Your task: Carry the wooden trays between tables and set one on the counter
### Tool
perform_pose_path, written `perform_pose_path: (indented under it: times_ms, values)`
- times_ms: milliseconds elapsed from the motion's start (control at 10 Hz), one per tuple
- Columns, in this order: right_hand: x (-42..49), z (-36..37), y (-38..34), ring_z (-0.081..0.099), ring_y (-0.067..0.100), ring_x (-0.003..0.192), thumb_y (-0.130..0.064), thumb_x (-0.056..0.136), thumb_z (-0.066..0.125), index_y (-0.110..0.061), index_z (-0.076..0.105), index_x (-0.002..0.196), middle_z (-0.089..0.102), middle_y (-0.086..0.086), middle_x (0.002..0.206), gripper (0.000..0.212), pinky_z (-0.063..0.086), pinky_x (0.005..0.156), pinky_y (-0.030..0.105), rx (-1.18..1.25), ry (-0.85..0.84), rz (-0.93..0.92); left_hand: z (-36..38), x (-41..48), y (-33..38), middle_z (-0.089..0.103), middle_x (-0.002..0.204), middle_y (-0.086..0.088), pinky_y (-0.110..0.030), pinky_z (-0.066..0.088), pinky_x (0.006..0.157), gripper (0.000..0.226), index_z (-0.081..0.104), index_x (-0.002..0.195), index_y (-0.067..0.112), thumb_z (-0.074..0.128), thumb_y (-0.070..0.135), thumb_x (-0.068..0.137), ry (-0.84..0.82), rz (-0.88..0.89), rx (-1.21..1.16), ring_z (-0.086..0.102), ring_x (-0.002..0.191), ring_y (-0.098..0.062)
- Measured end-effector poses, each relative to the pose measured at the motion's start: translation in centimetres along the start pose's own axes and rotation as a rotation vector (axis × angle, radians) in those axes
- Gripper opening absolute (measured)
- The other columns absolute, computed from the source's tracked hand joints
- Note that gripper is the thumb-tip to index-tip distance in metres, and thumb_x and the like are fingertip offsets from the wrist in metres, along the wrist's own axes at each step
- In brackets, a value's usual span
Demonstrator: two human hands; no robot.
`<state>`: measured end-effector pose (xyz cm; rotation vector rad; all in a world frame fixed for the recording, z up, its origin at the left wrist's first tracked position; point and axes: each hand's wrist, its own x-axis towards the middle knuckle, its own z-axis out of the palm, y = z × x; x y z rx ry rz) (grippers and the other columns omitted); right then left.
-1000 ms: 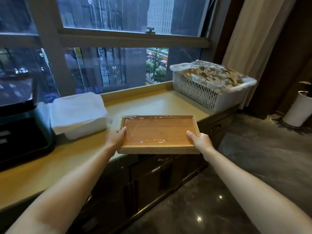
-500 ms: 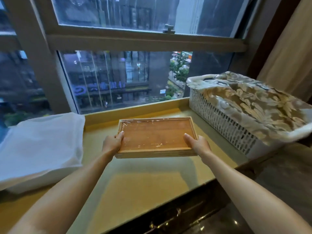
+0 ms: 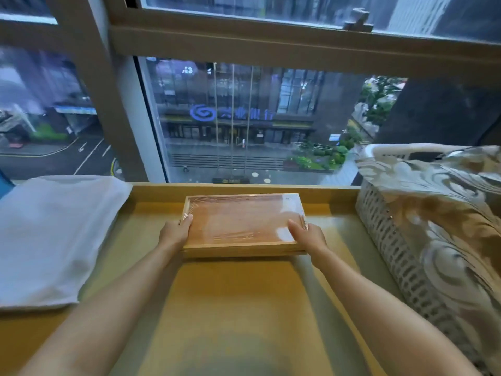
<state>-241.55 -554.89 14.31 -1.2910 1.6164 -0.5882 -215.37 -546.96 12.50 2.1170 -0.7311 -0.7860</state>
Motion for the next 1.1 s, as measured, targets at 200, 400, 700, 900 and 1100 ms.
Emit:
perform_pose_path:
  times_ms: [200, 400, 700, 900, 1100]
  values:
    - [3.7, 1.7, 0.2, 0.052, 0.023, 0.090, -0.038, 0.085, 0.057, 0.002, 0.057, 0.118, 0.057, 0.008, 0.099, 0.052, 0.039, 0.076, 0.031, 0.023, -0.052, 0.093, 0.7, 2.3, -0.4, 0.065, 0.112, -0.025, -0.037, 0.041, 0.078, 0.052, 0.065, 0.105, -0.008, 0.040, 0.037, 0.096, 0.036, -0.067, 0.061, 0.056, 0.091, -0.034]
    - [5.3, 2.3, 0.3, 0.056, 0.024, 0.094, -0.036, 0.085, 0.059, 0.000, 0.055, 0.122, 0.063, 0.014, 0.116, 0.052, 0.042, 0.078, 0.032, 0.062, -0.056, 0.129, 1.2, 4.1, -0.2, 0.065, 0.114, -0.024, -0.039, 0.044, 0.088, 0.052, 0.065, 0.108, -0.007, 0.040, 0.038, 0.096, 0.023, -0.070, 0.119, 0.058, 0.106, -0.039]
    - [6.7, 2.9, -0.2, 0.060, 0.029, 0.106, -0.033, 0.085, 0.063, 0.001, 0.053, 0.125, 0.063, 0.014, 0.116, 0.054, 0.045, 0.081, 0.031, 0.121, -0.040, 0.174, 1.8, 6.2, 0.5, 0.063, 0.120, -0.022, -0.038, 0.045, 0.091, 0.051, 0.063, 0.114, -0.005, 0.040, 0.038, 0.096, -0.011, -0.097, 0.156, 0.057, 0.110, -0.039]
    - [6.7, 2.4, -0.7, 0.058, 0.028, 0.106, -0.034, 0.085, 0.062, 0.001, 0.052, 0.126, 0.062, 0.014, 0.119, 0.055, 0.046, 0.093, 0.036, 0.027, -0.066, 0.161, 1.6, 6.3, 1.3, 0.060, 0.125, -0.021, -0.038, 0.044, 0.092, 0.054, 0.055, 0.122, -0.005, 0.040, 0.039, 0.095, -0.042, -0.152, 0.172, 0.055, 0.113, -0.039]
    - [5.4, 1.8, -2.6, 0.054, 0.030, 0.107, -0.034, 0.092, 0.053, 0.006, 0.039, 0.135, 0.055, 0.019, 0.126, 0.060, 0.043, 0.082, 0.032, -0.129, -0.037, 0.098, 0.3, 6.0, 3.1, 0.065, 0.104, -0.019, -0.040, 0.045, 0.084, 0.053, 0.051, 0.126, -0.007, 0.043, 0.034, 0.095, -0.155, -0.217, -0.193, 0.058, 0.106, -0.038]
